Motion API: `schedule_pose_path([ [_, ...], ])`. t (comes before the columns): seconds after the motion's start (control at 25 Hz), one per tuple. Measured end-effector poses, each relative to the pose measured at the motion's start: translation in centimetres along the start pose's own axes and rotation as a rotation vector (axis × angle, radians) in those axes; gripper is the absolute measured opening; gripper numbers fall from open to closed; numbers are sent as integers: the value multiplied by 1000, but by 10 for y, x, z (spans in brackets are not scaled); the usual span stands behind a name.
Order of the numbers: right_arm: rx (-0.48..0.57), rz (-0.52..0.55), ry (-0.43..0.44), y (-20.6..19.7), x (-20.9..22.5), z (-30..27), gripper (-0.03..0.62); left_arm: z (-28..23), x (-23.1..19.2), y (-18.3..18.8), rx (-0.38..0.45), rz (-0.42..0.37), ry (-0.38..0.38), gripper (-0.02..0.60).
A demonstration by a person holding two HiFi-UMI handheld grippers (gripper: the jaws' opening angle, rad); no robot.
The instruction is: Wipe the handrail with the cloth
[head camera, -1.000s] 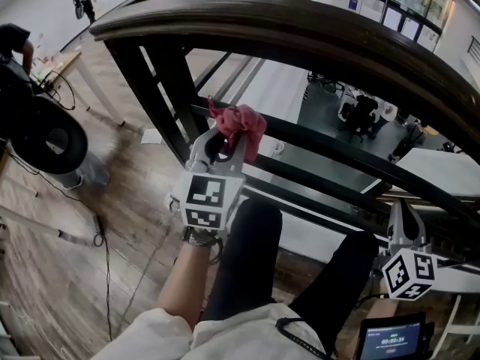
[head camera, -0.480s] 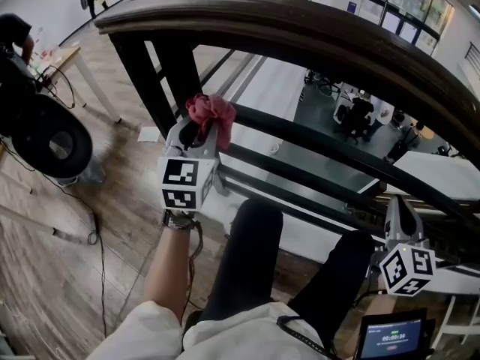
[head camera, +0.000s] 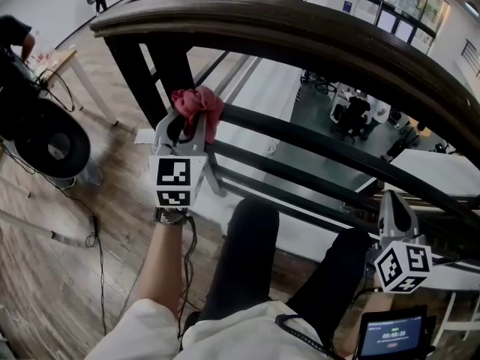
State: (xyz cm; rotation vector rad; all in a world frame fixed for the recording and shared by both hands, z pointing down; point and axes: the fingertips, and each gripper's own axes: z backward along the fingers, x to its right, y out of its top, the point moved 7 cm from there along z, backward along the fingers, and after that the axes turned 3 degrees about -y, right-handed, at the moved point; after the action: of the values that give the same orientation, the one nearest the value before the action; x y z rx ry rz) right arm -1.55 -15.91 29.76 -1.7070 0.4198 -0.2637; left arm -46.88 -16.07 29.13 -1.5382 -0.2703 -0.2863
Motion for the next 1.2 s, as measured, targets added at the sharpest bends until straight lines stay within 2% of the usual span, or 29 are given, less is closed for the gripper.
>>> schedule_pose_path([
  [0.16,3,-6,-1,-2,2,2,3,-9,-5,7,8,-17,11,77],
  [0.36,22,-17,7,2,1,4,3,-20,-9,10,-26,82,2,75],
  [0.44,32,-27,8,3,2,5,3,-23,-6,15,-53,102,-24,75],
  [0.6,34,-24,32,-2,1,3,3,-26,13,26,-100,89,-93,72],
  [0.8,38,-22,48,-4,-1,2,3,-26,29,33,-109,81,-95,69],
  [1.04,39,-40,33,-8,10,8,3,-31,50,47,-210,55,-171,69],
  [1.2,37,-49,27,-11,20,11,3,-32,67,54,-200,63,-190,69],
])
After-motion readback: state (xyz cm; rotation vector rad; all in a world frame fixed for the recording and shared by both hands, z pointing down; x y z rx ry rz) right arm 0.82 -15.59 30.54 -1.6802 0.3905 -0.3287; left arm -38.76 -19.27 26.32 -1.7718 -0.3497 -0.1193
